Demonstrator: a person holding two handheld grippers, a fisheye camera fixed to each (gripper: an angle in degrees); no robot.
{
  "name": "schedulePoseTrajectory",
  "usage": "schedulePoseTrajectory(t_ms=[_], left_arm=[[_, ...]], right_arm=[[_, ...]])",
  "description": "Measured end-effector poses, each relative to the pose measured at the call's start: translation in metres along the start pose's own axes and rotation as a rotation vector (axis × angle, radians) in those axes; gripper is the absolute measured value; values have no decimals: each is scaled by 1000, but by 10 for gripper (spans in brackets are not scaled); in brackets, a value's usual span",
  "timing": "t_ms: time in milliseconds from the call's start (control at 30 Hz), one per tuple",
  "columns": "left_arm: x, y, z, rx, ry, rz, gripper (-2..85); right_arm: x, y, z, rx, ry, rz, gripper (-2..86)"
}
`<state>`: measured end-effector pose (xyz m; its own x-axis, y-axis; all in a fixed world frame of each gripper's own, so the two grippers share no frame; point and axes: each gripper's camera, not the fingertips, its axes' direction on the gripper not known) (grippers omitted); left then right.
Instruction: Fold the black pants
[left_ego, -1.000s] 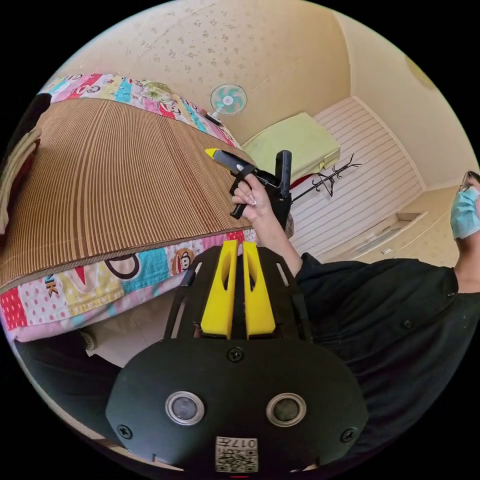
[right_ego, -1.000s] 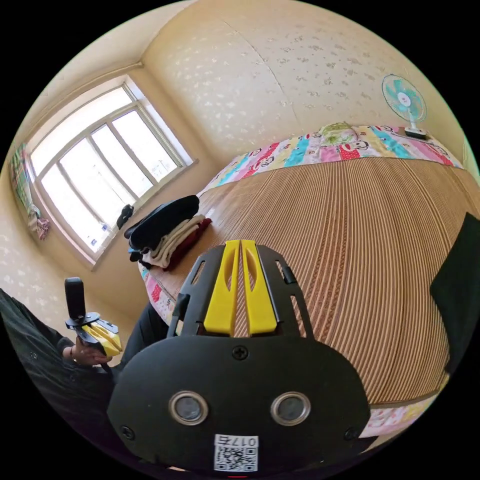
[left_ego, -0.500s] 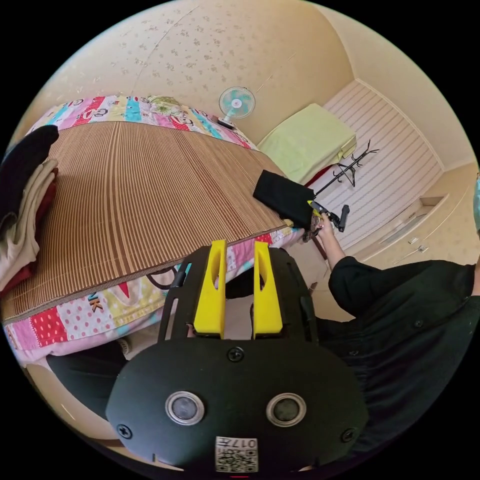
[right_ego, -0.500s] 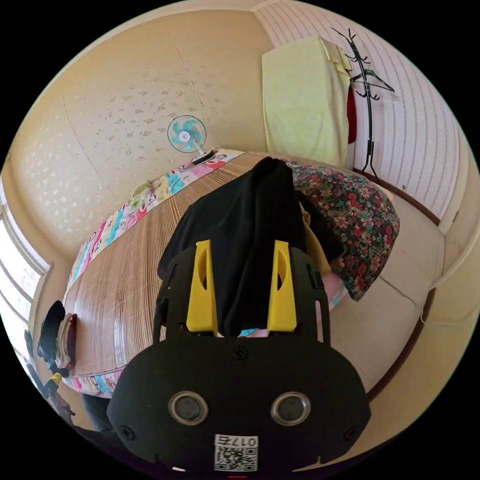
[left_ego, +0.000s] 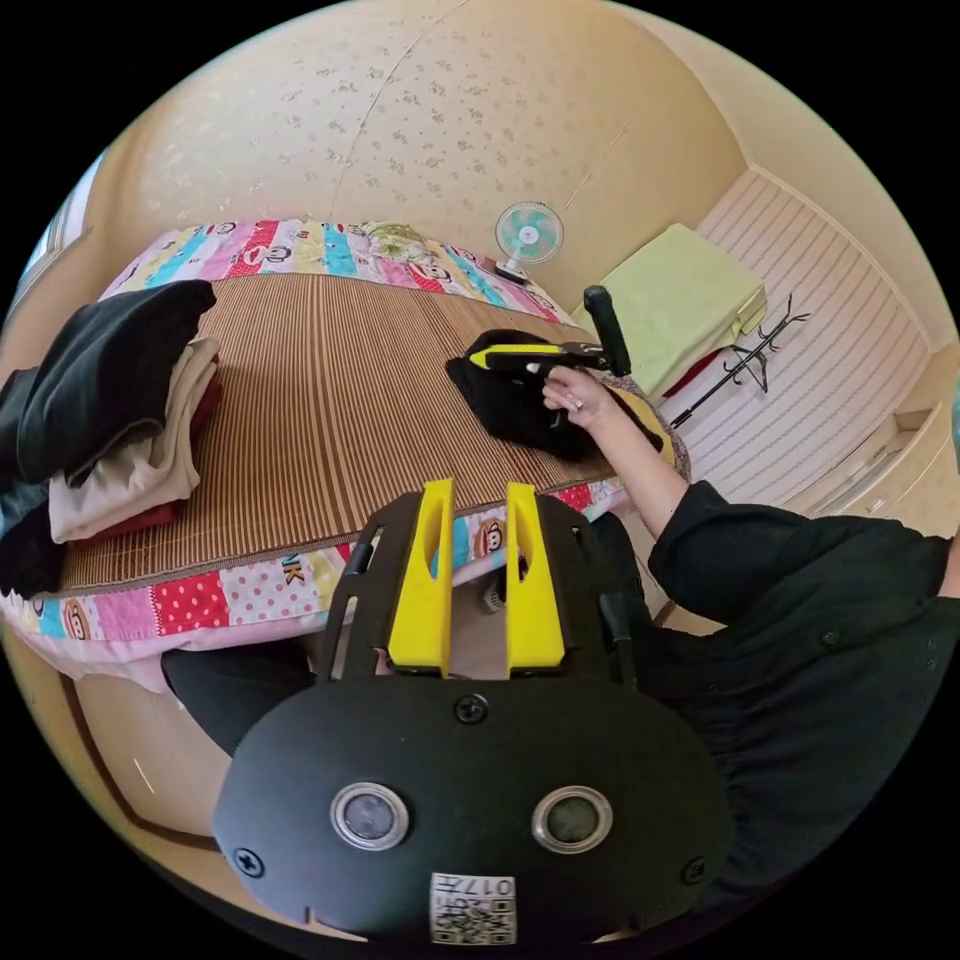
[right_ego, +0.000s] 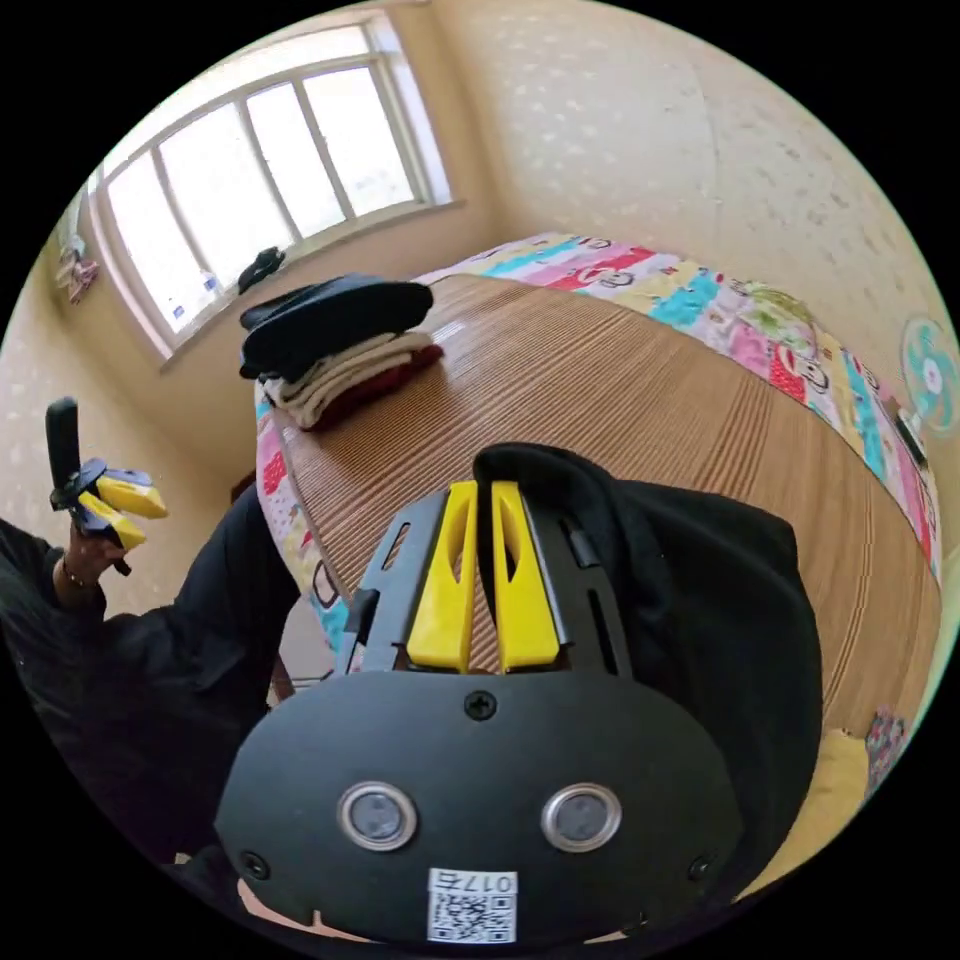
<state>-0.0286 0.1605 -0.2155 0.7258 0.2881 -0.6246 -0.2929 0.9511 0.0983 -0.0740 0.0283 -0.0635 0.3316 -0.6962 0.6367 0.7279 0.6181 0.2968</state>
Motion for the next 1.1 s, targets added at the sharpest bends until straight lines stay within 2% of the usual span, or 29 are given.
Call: schedulePoseTrajectory(t_ms=[33, 133, 333, 433, 567, 667, 800, 933, 1000, 1067, 1100], left_arm=[[3, -3, 1, -11, -5, 4, 86], [8, -11, 0, -10, 4, 14, 93], [25, -68, 39, -85, 57, 142, 112], [24, -113, 75, -119, -17, 221, 114], [-24, -167, 138, -162, -144, 74, 136], [-51, -182, 188, -278, -121, -70, 161], [-62, -168, 241, -381, -106, -158, 160], [-62, -160, 237, -299, -54, -216, 141], [-59, -163, 233, -289, -51, -221, 115], [-43, -165, 205, -137, 70, -190, 13], [-35, -165, 199, -110, 86, -165, 9]], right_arm=[[-35, 1, 27, -40, -59, -85, 30], [-97, 18, 66, -108, -118, -157, 32], [-131, 100, 37, -79, -183, -210, 35], [-116, 146, 0, -43, -250, -137, 35], [-82, 204, -59, 91, -322, 83, 34], [-65, 253, -105, 190, -221, 255, 32], [-60, 292, -141, 109, 20, 432, 28], [-39, 289, -174, 121, 148, 634, 23], [-35, 269, -184, 128, 193, 636, 32], [-29, 242, -186, 120, 240, 642, 54], [-21, 221, -183, 123, 246, 676, 73]])
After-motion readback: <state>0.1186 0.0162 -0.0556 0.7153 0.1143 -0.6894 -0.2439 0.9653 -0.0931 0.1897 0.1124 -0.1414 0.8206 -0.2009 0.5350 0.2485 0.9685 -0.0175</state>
